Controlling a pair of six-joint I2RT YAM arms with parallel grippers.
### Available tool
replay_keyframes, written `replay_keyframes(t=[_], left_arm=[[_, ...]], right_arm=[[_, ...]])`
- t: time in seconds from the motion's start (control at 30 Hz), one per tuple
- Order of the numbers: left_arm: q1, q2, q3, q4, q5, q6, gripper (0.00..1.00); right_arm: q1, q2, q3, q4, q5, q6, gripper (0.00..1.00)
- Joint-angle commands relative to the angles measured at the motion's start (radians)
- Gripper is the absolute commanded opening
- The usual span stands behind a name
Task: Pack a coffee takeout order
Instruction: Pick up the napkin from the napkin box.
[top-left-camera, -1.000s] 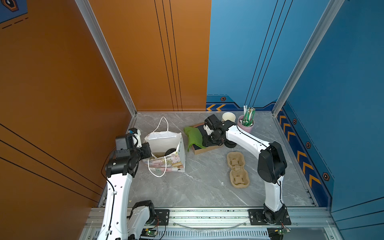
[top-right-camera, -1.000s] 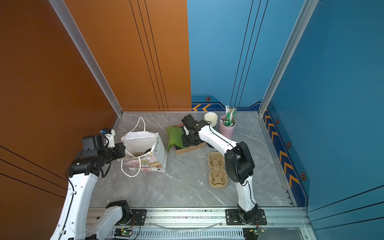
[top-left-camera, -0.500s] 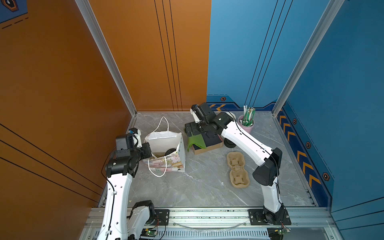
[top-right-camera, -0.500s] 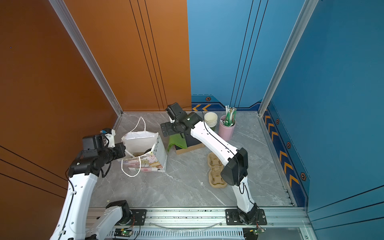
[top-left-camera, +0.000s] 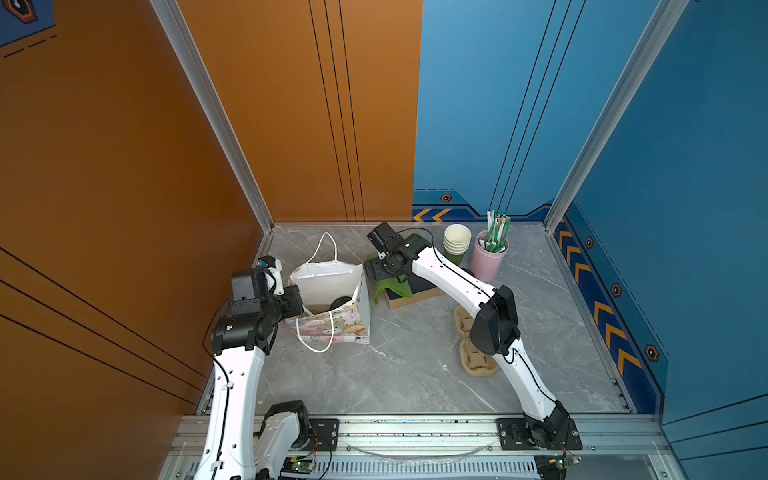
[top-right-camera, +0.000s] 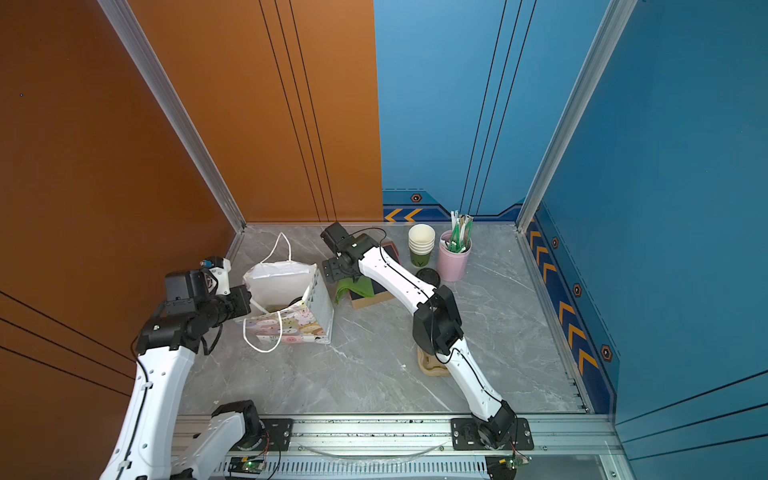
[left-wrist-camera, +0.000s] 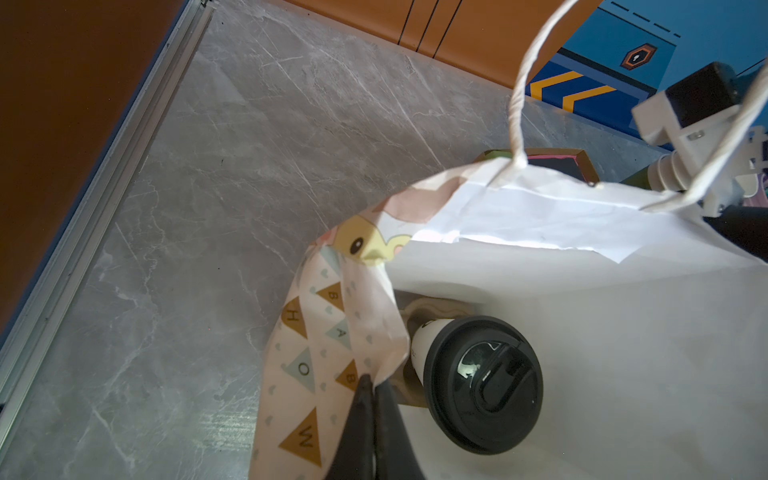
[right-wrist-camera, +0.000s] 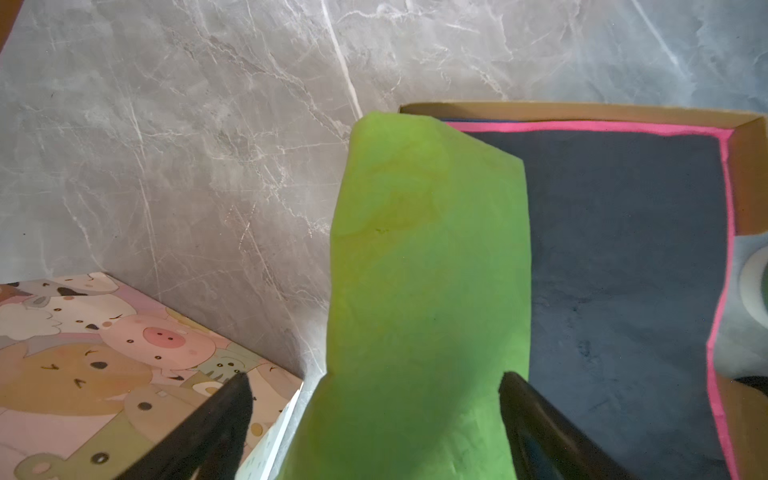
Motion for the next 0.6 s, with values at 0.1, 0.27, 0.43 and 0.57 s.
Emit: replay_keyframes(t=[0.1, 0.27, 0.43, 0.57], left_arm=[[-0.009, -0.002, -0.015, -0.019, -0.008, 0.004, 0.05], [-0.010, 0.000, -0.014, -0.019, -0.006, 0.002, 0.05], [-0.011, 0.000, -0.010, -0.018, -0.004, 0.001, 0.05], [-0.010, -0.002, -0.008, -0.018, -0.006, 0.000, 0.06]], right_arm=[[0.003, 0.040, 0.021, -0.037, -0.008, -0.012, 0.77], [-0.005, 0.033, 0.016, -0.036, -0.018, -0.008, 0.59], [-0.017, 0.009, 0.021, -0.035, -0.023, -0.008, 0.31], [-0.038, -0.033, 0.021, -0.030, -0.053, -0.007, 0.13]])
